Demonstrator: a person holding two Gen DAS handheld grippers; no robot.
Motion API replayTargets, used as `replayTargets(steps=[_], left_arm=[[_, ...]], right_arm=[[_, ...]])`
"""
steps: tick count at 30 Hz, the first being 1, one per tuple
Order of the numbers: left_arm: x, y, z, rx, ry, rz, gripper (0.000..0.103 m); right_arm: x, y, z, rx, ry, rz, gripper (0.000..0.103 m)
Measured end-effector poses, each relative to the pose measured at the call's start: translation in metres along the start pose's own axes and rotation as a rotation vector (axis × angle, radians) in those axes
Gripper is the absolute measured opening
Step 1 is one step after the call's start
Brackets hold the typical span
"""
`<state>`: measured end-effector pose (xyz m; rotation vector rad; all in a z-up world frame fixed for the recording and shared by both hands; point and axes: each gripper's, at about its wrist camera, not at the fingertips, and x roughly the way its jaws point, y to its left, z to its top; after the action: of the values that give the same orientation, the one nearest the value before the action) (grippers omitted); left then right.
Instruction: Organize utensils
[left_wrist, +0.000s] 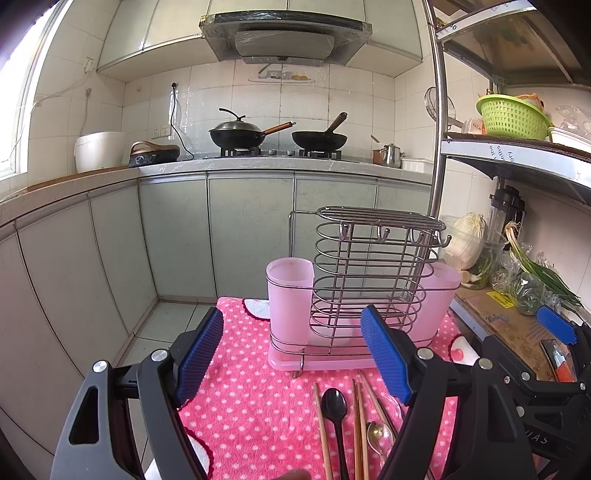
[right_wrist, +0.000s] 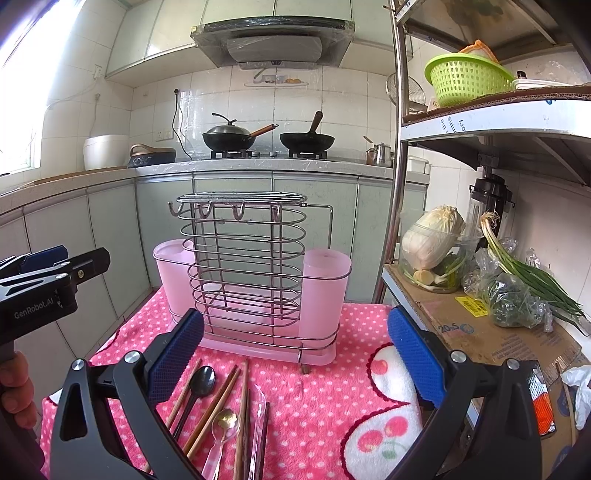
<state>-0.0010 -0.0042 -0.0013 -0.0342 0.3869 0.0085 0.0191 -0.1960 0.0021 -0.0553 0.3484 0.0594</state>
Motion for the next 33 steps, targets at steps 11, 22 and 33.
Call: replayTargets(steps=[11,22,33], left_arm=[[-0.001,-0.002,0.000,0.001,-0.001,0.000,0.076],[-0.003,-0.004,0.005,0.003,0.002,0.000,0.076],[0.009,-0.001,-0.003,0.020,0.032,-0.012,0.076]], right_arm=[[-0.001,-0.001,0.002,0.004,-0.003,0.000,0.100],[-0.002,-0.002,0.002,0.007,-0.002,-0.002,0.100],[0.005,-0.007,-0.003,0.012,0.025,-0.007,0.100]])
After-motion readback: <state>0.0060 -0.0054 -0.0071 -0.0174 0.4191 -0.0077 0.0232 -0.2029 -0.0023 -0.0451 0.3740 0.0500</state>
